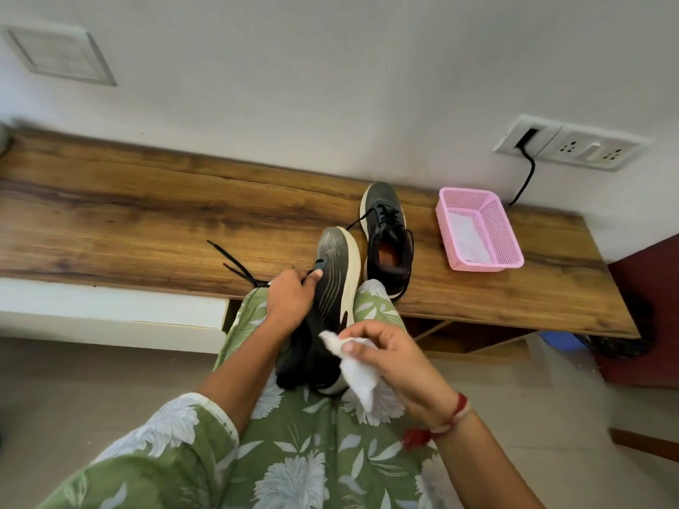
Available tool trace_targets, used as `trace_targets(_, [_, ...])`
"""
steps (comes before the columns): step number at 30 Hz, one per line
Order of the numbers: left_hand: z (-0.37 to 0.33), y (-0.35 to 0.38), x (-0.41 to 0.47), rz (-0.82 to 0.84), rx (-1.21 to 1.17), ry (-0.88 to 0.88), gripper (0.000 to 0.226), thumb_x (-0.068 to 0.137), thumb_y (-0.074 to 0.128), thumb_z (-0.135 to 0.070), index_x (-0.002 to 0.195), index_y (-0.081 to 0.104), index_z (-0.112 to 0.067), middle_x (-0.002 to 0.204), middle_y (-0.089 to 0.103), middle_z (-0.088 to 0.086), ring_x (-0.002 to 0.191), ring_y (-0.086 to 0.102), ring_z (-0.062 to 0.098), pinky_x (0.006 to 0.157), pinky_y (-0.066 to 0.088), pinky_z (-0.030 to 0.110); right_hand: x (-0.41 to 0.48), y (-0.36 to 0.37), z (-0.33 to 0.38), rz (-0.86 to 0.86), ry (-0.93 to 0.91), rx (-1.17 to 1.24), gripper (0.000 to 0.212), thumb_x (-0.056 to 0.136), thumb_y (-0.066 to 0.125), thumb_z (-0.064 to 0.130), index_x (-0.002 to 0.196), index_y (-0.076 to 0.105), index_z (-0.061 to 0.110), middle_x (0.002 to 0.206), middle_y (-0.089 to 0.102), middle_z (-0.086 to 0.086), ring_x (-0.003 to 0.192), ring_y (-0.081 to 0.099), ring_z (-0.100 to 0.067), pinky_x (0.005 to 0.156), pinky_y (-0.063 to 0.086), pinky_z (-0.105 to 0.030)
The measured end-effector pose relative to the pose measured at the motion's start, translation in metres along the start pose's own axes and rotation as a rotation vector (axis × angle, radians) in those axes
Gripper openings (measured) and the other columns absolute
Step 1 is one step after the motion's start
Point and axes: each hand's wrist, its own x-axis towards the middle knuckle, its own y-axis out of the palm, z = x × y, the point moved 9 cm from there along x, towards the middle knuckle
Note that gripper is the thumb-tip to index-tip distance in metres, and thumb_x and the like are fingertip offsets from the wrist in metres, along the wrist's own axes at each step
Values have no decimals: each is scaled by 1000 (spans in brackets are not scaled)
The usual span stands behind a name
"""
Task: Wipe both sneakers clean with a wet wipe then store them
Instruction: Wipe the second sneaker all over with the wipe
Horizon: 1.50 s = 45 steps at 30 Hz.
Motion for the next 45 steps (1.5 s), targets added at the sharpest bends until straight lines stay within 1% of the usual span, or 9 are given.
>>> trace_targets(6, [-103,-59,6,34,174,428,31,96,51,-33,97,69,-7,76,65,4,79,63,26,67,45,27,-24,-58,5,-275,10,398,17,76,64,7,93,66,6,96,70,-11,83,63,-26,63,56,-29])
trace_targets(12, [-180,-75,-9,169,736,876,32,96,48,-39,114,66,-20,93,68,4,85,60,22,66,34,27,-38,-82,11,-434,-103,509,9,85,59,4,89,66,9,84,70,-5,74,64,-13,61,55,-25])
trace_targets(15, [-165,-39,-19,268,1011,986,36,98,41,-42,121,61,-23,94,65,-5,84,60,16,65,45,29,-42,-89,8,-503,-134,500,9,86,59,5,88,66,11,79,69,-2,69,62,-11,58,54,-24])
trace_targets(21, [-112,1,-8,364,1180,911,32,97,43,-40,117,62,-24,102,68,-2,94,64,22,66,45,30,-44,-99,-2,-581,-170,483,11,87,57,-1,87,64,7,73,69,4,65,63,-5,58,53,-19])
trace_targets(27, [-104,4,0,371,947,771,26,94,51,-31,118,50,-22,101,66,4,93,61,27,67,42,33,-32,-104,-14,-603,-111,452,9,88,58,2,88,64,8,78,66,-1,65,62,-8,47,50,-21])
trace_targets(31, [-103,-1,-6,303,806,747,22,91,45,-36,99,57,-19,81,60,1,81,61,27,66,47,33,-11,-112,-12,-615,-123,273,10,88,60,4,87,65,13,88,65,-2,80,60,-12,65,51,-19])
trace_targets(34, [-105,11,-8,229,917,730,47,94,35,-53,91,59,-14,89,56,2,84,60,26,65,43,32,9,-117,2,-613,-157,48,13,87,60,3,85,65,14,89,65,0,86,60,-15,75,50,-25])
trace_targets(40, [-86,28,8,345,853,525,60,83,44,-70,94,60,-13,105,58,3,100,55,23,95,35,41,18,-100,23,-690,-247,-627,19,89,55,7,103,65,15,101,59,1,94,50,-11,86,40,-25])
trace_targets(45, [-87,28,10,500,943,647,56,88,42,-65,102,56,-12,103,59,3,97,56,25,80,41,36,12,-82,15,-728,-343,-740,27,91,55,8,115,65,12,94,48,4,85,47,-11,79,45,-26])
